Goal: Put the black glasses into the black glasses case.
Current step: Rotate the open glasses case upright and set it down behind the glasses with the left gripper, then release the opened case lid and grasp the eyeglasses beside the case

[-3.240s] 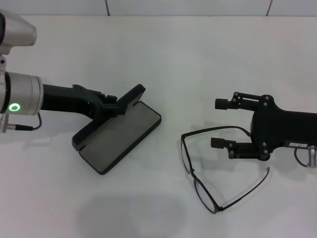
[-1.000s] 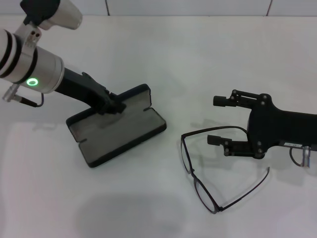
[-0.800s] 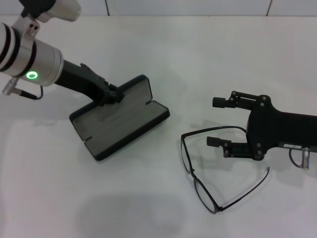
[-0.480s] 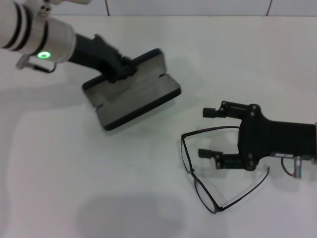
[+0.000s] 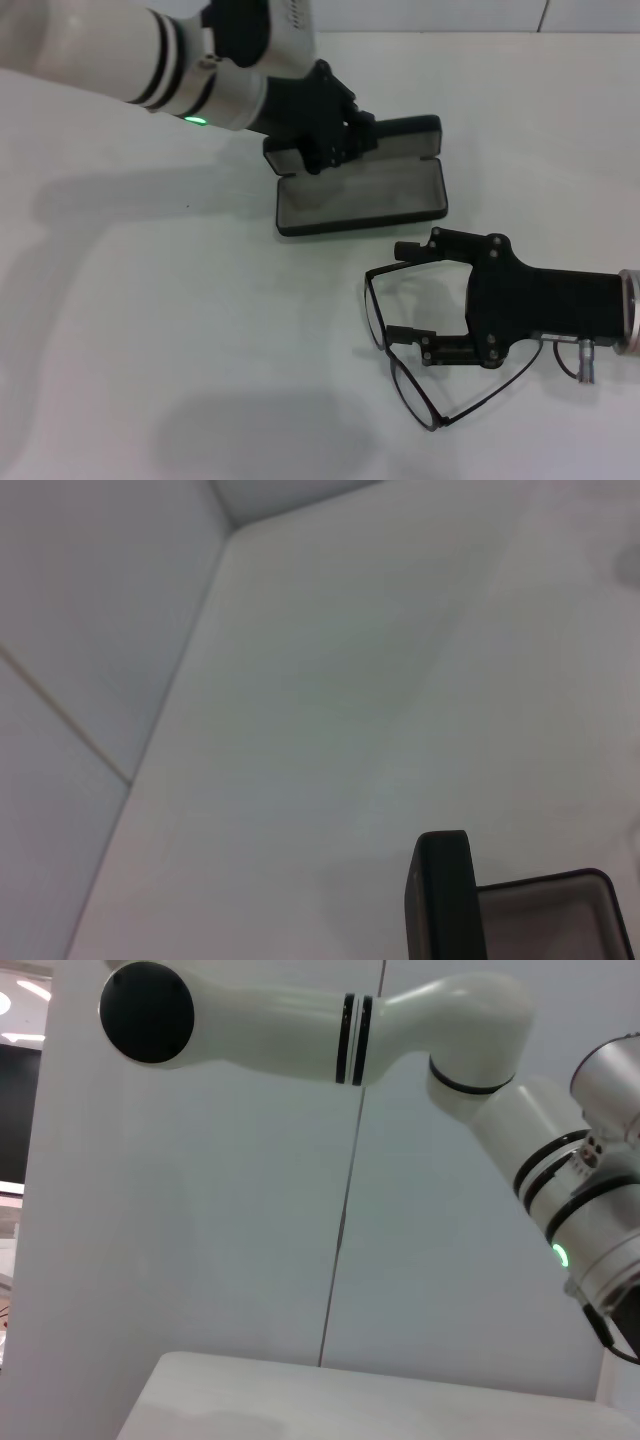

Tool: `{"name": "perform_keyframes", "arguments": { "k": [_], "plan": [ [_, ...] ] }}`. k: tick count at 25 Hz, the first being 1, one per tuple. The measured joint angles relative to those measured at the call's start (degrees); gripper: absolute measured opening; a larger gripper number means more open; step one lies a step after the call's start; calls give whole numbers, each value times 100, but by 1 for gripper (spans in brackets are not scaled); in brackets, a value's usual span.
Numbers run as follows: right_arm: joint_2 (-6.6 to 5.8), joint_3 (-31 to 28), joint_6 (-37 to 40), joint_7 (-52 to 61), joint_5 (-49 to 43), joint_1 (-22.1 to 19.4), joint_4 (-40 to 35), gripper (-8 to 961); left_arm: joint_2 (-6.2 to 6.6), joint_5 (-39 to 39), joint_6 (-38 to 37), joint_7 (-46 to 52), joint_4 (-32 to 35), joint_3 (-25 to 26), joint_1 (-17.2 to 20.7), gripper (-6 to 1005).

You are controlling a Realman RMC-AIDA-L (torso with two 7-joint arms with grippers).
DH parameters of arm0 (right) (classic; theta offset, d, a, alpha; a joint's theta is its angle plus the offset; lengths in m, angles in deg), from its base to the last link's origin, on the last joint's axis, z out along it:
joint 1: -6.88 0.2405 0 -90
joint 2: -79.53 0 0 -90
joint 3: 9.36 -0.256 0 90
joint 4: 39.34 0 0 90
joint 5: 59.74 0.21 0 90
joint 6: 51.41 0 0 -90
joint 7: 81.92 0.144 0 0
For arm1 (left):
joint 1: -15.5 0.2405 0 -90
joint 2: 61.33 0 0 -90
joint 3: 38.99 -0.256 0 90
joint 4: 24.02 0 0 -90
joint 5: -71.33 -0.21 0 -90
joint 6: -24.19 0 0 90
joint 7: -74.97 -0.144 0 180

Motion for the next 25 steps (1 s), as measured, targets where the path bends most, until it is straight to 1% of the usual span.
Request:
{"name": "perform_keyframes", "arguments": {
  "k": [2, 9, 12, 15, 17, 19, 20, 21, 22, 24, 25],
  "plan": [
    [5, 0, -1, -1, 0, -4, 9, 760, 0, -27, 179, -1, -153, -214, -106, 204],
    [9, 0, -10, -11, 1, -7, 19, 760, -14, -36, 414, 59, -283, -317, -185, 205],
    [11, 0, -58, -13, 1, -6, 24, 760, -16, -33, 437, 97, -285, -355, -178, 315],
    [12, -6, -162, -14, 18, 4, -1, 760, -16, 216, 436, 93, -264, -330, -112, 424],
    [12, -10, -216, -12, 54, 9, -23, 760, -8, 717, 383, 32, -247, -237, -9, 442],
    [12, -71, -232, -12, 68, 22, -35, 760, 5, 1383, 314, -98, -228, -89, 173, 460],
    [11, -203, -234, 9, 68, 35, -38, 760, 5, 1383, 314, -98, -228, -89, 173, 469],
    [12, -301, -235, 55, 60, 45, -41, 760, 4, 2220, 245, -307, -216, 101, 479, 478],
    [2, -472, -238, 155, 57, 72, -60, 759, 4, 2671, 179, -422, -231, 179, 652, 487],
    [-73, -702, -243, 472, 26, 124, -191, 759, 10, 3358, 15, -581, -327, 300, 960, 505],
    [-156, -733, -244, 648, -42, 157, -346, 759, 14, 3590, -67, -626, -382, 346, 1073, 514]
  ]
}}
